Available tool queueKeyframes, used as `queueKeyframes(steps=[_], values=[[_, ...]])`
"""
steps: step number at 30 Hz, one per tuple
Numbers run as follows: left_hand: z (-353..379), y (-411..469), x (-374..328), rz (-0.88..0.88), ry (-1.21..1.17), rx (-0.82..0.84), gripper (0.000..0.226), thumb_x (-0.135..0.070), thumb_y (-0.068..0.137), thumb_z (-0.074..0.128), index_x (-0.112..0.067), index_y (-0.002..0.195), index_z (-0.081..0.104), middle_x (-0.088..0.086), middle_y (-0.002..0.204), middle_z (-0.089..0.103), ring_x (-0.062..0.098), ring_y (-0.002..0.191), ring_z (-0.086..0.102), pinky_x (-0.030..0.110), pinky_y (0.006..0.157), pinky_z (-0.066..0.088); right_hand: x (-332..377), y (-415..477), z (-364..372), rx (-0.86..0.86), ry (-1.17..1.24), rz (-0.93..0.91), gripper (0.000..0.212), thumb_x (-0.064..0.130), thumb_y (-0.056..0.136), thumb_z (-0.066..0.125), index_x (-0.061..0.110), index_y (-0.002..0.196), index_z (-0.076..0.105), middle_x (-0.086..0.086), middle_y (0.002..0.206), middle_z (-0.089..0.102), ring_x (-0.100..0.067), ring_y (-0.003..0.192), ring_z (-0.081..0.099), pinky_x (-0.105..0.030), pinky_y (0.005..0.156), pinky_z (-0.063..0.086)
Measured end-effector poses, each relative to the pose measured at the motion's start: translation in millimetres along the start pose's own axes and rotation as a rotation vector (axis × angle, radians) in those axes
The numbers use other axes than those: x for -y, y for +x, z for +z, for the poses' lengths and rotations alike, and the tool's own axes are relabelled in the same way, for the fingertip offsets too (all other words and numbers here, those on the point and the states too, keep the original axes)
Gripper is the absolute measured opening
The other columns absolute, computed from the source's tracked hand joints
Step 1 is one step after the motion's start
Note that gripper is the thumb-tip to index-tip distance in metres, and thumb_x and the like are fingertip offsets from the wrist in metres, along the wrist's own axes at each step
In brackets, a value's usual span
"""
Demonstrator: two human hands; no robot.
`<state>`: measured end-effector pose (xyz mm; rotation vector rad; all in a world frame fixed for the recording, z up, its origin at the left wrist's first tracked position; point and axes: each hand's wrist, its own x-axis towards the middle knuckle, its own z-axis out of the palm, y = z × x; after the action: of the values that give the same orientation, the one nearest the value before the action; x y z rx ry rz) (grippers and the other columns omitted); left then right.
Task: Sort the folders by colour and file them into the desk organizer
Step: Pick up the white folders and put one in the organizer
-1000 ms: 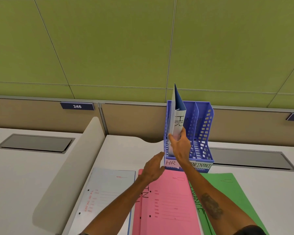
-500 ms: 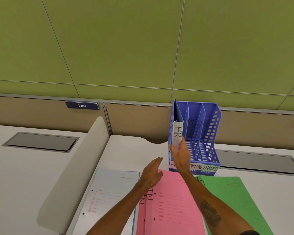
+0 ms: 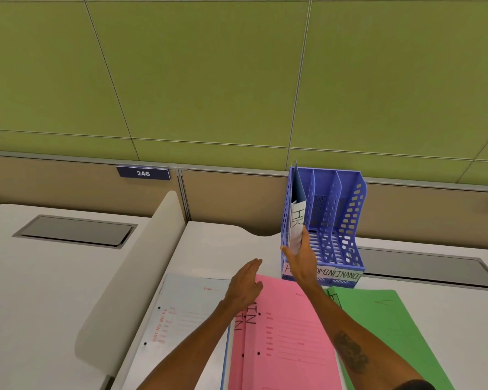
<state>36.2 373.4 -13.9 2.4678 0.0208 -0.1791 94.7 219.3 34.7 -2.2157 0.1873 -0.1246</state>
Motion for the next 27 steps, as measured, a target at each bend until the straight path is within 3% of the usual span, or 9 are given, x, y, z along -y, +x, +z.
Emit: queueKeyframes(steps=[10,17,21,27], values=[[-4.1,-32.3,8.4,-0.031,0.024,-0.024,0.062,-0.027,0.099,0.053,-0.023,0.154,0.024,-0.003,0.162,0.023,0.020,0.149,0.026,0.040,0.120,0.028,-3.6,-30.7,-9.1,0.027,0.083,0.046,0.091,0.026,0.089,0.071,0.021,0.158,0.012,-0.010,0.152,0.042,-0.034,0.132,0.051,-0.055,0.101,0.050],[-4.8,-61.0,21.3,-0.062,0.012,-0.077,0.059,-0.027,0.098,0.054,-0.019,0.152,0.030,0.001,0.157,0.034,0.020,0.144,0.036,0.036,0.116,0.034,-8.4,-60.6,-2.2,0.083,0.074,0.057,0.089,0.029,0.091,0.069,0.019,0.158,0.012,-0.010,0.155,0.039,-0.027,0.127,0.052,-0.052,0.110,0.042],[-7.3,-79.3,34.5,-0.097,0.022,-0.116,0.059,-0.032,0.099,0.053,-0.018,0.151,0.031,0.002,0.158,0.033,0.020,0.146,0.033,0.036,0.120,0.029,-10.9,-85.4,13.0,0.132,0.060,0.014,0.082,0.026,0.092,0.068,0.016,0.157,0.019,-0.008,0.159,0.031,-0.030,0.144,0.036,-0.053,0.115,0.035],[-11.0,-114.4,78.4,-0.204,0.178,-0.114,0.060,-0.030,0.102,0.045,-0.018,0.155,0.020,0.001,0.164,0.014,0.020,0.152,0.013,0.042,0.124,0.017,-11.5,-121.9,38.9,0.399,0.006,-0.016,0.051,0.023,0.097,0.059,0.013,0.145,0.044,-0.007,0.143,0.052,-0.027,0.122,0.059,-0.042,0.103,0.049]])
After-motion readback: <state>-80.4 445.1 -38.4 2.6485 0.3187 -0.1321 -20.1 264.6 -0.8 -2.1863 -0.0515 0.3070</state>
